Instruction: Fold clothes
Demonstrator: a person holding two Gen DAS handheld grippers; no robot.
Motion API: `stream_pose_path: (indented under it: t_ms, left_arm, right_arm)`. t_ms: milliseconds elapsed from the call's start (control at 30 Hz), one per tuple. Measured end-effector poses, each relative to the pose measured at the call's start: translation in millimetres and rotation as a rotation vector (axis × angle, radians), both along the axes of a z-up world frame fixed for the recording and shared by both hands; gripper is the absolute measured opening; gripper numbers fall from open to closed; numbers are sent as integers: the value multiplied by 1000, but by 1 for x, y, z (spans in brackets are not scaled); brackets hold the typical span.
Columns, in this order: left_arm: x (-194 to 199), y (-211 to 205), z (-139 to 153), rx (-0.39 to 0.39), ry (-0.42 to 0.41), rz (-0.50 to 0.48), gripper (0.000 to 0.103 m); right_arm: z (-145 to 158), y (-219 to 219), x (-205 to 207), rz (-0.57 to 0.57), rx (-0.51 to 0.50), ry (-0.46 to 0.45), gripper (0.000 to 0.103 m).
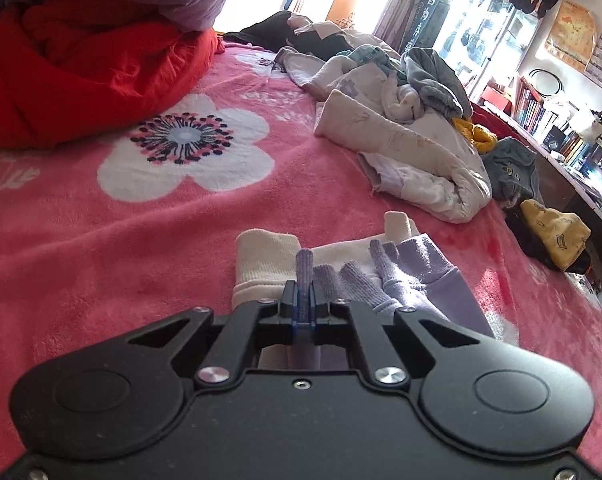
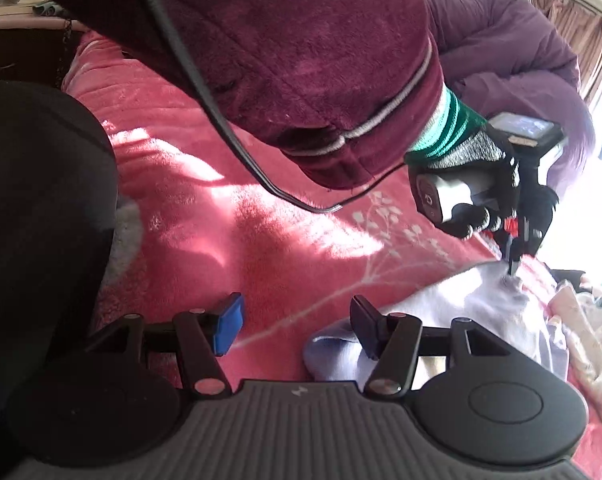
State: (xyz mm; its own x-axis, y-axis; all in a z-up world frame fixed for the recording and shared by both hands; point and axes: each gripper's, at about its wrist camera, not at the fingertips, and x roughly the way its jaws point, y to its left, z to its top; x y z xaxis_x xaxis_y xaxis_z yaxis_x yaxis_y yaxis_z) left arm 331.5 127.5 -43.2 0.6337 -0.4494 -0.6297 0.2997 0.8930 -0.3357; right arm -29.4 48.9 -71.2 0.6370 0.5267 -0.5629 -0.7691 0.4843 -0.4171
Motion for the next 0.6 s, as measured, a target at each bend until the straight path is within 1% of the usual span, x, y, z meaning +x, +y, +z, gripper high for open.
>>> stream_pose_path:
  t_ms: [100, 133, 200, 233, 267, 333, 400, 467, 500, 567, 600]
  left_arm:
    - [-5, 9, 9, -60, -27, 19, 3]
    - [-4, 8, 9, -41, -25, 20, 3]
    - [-1, 3, 7, 18, -12, 18, 3]
    - [0, 0, 4, 61, -2, 14, 3]
    - [0, -1, 2, 84, -2, 15, 5]
    - [-6, 5, 5, 69, -27, 26, 9]
    - [-14, 16, 13, 49, -65, 71, 10]
    - [-24, 23, 22, 58, -104, 95, 10]
    - [-28, 25, 24, 57, -117, 87, 10]
    - [-34, 22, 25, 50, -118, 40, 10]
    - [-35, 17, 21, 77, -111, 29, 10]
  right_arm:
    - [3, -5, 1, -2, 21, 23, 59]
    - [3, -5, 2, 0, 24, 25, 59]
    - [2, -6, 1, -3, 26, 35, 59]
    - [2, -7, 1, -7, 32, 43, 59]
    - [2, -8, 1, -12, 41, 53, 59]
    - [6, -12, 1, -13, 58, 70, 59]
    - [12, -19, 0, -3, 94, 77, 59]
    - [19, -26, 1, 1, 140, 95, 57]
    - [26, -30, 1, 2, 167, 109, 57]
    - [38, -39, 2, 0, 219, 135, 56]
    - [45, -43, 5, -3, 245, 146, 56]
